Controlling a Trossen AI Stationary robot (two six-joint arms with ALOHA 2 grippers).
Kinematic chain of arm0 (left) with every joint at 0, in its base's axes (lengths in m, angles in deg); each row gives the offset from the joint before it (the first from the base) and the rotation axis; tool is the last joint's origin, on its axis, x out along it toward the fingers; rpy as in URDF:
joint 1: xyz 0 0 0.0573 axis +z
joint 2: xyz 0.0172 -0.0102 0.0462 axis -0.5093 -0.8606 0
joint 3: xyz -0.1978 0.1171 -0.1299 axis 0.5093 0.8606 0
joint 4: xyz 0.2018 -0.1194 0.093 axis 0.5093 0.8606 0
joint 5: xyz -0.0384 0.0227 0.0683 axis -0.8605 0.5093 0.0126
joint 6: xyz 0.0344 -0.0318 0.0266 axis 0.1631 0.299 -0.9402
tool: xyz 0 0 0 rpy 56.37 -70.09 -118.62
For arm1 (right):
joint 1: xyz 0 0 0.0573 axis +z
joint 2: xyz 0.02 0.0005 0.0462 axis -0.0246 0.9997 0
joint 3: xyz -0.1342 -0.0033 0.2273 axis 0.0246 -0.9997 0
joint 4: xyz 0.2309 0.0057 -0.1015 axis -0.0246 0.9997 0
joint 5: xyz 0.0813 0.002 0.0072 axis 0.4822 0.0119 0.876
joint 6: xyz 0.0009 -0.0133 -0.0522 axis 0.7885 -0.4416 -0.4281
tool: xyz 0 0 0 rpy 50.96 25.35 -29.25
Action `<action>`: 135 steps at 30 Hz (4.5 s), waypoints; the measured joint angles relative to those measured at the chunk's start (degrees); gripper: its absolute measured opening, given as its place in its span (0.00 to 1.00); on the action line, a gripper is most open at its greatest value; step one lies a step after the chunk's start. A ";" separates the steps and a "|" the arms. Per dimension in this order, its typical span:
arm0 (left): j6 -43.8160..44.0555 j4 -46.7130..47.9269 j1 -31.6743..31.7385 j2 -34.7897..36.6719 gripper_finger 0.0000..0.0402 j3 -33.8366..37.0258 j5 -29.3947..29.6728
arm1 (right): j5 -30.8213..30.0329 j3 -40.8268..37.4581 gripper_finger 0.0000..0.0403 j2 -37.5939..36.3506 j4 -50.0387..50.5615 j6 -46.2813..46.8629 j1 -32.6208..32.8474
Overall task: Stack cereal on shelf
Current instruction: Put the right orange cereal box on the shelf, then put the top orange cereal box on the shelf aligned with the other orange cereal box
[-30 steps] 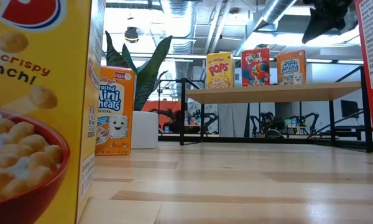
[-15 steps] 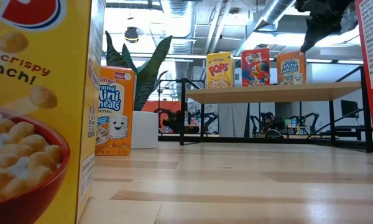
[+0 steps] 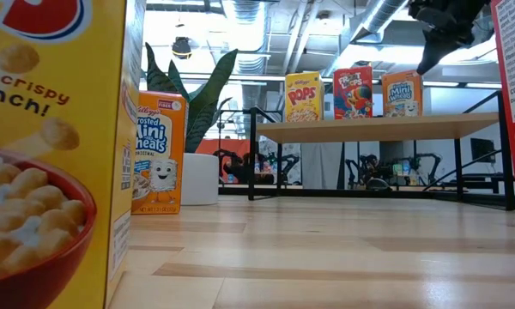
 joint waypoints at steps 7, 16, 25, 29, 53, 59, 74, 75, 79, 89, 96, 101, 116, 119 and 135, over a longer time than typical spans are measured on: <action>0.00 0.13 -0.01 0.00 0.73 0.00 -0.02 | -2.59 0.00 0.05 0.00 -0.01 -0.21 -0.70; 0.00 0.24 0.00 0.00 0.73 0.00 -0.07 | -2.47 0.02 0.02 -0.24 -0.16 0.22 0.58; 0.18 0.94 0.00 0.00 0.73 0.00 -0.07 | -4.15 0.04 0.05 -0.07 -0.31 -0.70 0.39; 0.43 1.28 -0.02 0.00 0.73 0.00 0.04 | -4.15 0.04 0.02 -0.05 -0.31 -1.47 -0.51; 0.50 1.48 -0.01 0.01 0.73 0.00 -5.01 | 29.11 6.34 0.14 1.16 -12.57 6.07 13.17; 0.03 1.52 0.00 0.00 0.73 0.00 -6.75 | 23.96 6.32 0.36 9.61 -26.28 1.97 27.98; 0.13 2.59 -0.02 0.02 0.73 0.00 -10.54 | 22.13 16.52 0.82 43.12 -43.74 -10.70 34.75; 0.18 2.75 -0.02 0.02 0.73 0.00 -10.54 | 22.74 17.87 0.82 45.24 -43.78 -11.95 34.77; 0.33 3.27 -0.02 0.02 0.73 0.00 -10.51 | 25.22 23.92 0.82 53.20 -43.83 -15.45 34.75; -0.17 3.95 -0.01 0.02 0.73 0.00 -11.32 | 28.53 37.78 0.81 68.13 -41.05 -19.60 34.75; -0.20 5.07 0.00 0.02 0.73 0.00 -13.44 | 29.33 40.68 0.80 73.05 -39.62 -19.52 35.17; -0.20 5.22 -0.01 0.03 0.73 0.00 -13.46 | 29.31 40.78 0.80 74.61 -39.39 -19.26 34.81; 0.13 6.32 -0.01 0.04 0.73 0.00 -13.42 | 28.47 40.72 0.80 73.23 -39.28 -18.11 34.62; 0.15 6.32 -0.01 0.04 0.73 0.00 -13.40 | 27.76 40.72 0.80 72.96 -39.53 -18.14 34.64; 0.20 6.45 0.00 0.04 0.73 0.00 -13.35 | 28.41 40.70 0.80 73.09 -38.69 -18.14 33.84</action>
